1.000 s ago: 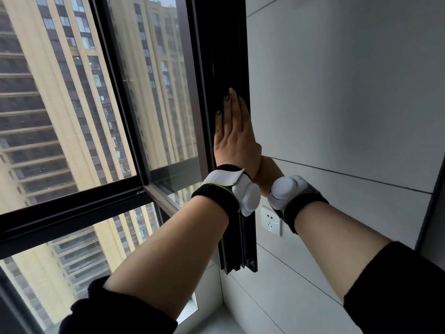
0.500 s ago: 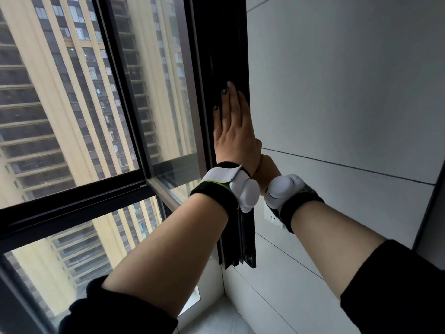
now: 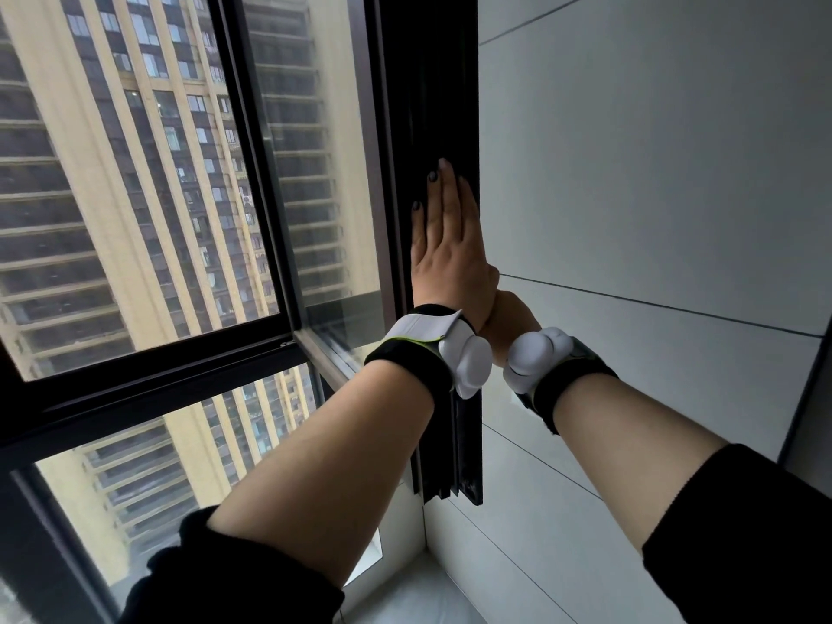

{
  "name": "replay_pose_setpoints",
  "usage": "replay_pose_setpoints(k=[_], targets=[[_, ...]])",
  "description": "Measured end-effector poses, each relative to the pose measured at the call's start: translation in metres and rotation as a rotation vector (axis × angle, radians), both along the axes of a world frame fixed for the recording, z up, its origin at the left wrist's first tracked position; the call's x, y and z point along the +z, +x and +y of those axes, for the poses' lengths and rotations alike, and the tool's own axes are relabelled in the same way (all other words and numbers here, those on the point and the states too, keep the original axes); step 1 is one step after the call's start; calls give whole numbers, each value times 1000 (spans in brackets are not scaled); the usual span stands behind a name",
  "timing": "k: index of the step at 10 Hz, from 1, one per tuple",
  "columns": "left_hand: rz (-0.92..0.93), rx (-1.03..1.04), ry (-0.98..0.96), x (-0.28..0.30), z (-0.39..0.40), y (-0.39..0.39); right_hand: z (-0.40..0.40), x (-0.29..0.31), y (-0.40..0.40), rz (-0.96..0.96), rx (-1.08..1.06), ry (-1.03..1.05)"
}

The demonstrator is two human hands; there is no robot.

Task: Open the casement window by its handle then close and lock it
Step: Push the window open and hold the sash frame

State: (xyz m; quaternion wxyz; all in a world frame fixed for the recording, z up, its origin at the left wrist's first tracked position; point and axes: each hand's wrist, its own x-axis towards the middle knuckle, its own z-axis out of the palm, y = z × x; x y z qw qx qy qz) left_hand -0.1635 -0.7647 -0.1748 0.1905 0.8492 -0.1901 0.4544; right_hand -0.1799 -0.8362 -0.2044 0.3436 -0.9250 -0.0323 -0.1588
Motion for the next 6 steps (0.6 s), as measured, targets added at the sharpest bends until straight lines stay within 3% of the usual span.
replay_pose_setpoints(k=[4, 6], targets=[[23, 10, 4, -1, 49, -20, 52, 0, -18, -31, -4, -149], [26, 36, 21, 2, 68, -28, 72, -2, -20, -36, 2, -95]])
